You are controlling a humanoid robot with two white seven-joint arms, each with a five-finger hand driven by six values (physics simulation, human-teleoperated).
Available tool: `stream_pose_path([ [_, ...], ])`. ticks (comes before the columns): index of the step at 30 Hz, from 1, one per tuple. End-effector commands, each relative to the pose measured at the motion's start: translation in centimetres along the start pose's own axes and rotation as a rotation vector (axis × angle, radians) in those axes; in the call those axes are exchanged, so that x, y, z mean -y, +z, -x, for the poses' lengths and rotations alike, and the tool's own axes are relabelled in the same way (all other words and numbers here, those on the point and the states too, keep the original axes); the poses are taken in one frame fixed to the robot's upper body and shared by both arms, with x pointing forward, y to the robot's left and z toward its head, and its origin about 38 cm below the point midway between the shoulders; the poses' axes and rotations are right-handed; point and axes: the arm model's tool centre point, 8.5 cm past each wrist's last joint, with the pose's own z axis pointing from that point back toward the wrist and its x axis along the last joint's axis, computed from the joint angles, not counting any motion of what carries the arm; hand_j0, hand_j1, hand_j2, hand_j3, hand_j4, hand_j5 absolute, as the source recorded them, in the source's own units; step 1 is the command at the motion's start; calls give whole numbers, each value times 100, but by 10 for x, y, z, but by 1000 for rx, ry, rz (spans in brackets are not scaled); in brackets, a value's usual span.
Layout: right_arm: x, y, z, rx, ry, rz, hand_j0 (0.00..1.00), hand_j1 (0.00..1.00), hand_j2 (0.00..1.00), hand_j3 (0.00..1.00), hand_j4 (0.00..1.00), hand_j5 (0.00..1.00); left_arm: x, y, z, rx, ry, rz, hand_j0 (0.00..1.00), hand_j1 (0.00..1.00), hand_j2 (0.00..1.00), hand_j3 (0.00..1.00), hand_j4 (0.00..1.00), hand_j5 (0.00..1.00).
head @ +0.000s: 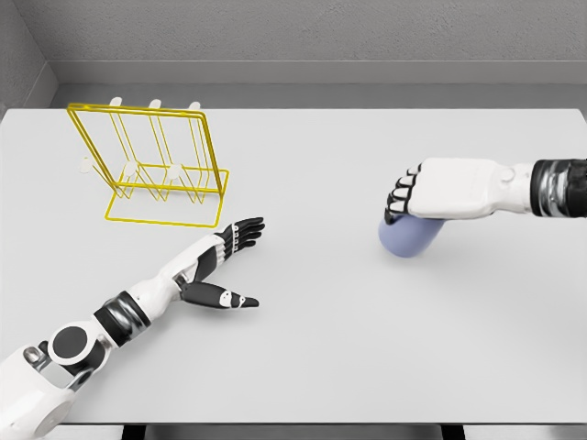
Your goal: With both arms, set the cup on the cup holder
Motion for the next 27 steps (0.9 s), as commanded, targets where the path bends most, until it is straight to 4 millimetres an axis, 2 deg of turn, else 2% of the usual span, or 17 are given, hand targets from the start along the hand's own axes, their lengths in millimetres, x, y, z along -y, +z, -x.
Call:
stream_pose_path([
  [1,6,-9,-4,20,0,29,53,53,53,53,53,53,0,0,-1,3,1,-1,100,100,100,100,100,100],
  [3,16,-19,-8,40,9,62,53,53,53,53,53,53,-2,0,-2,4,-1,-4,100,100,100,100,100,100],
  [13,32,-48,-24,108,12,129,53,53,53,53,53,53,-4,0,-3,7,-3,-10,100,100,100,100,100,100],
  [27,43,-91,-58,228,18,164,53,53,53,53,53,53,-5,0,-3,8,-3,-11,100,100,100,100,100,100],
])
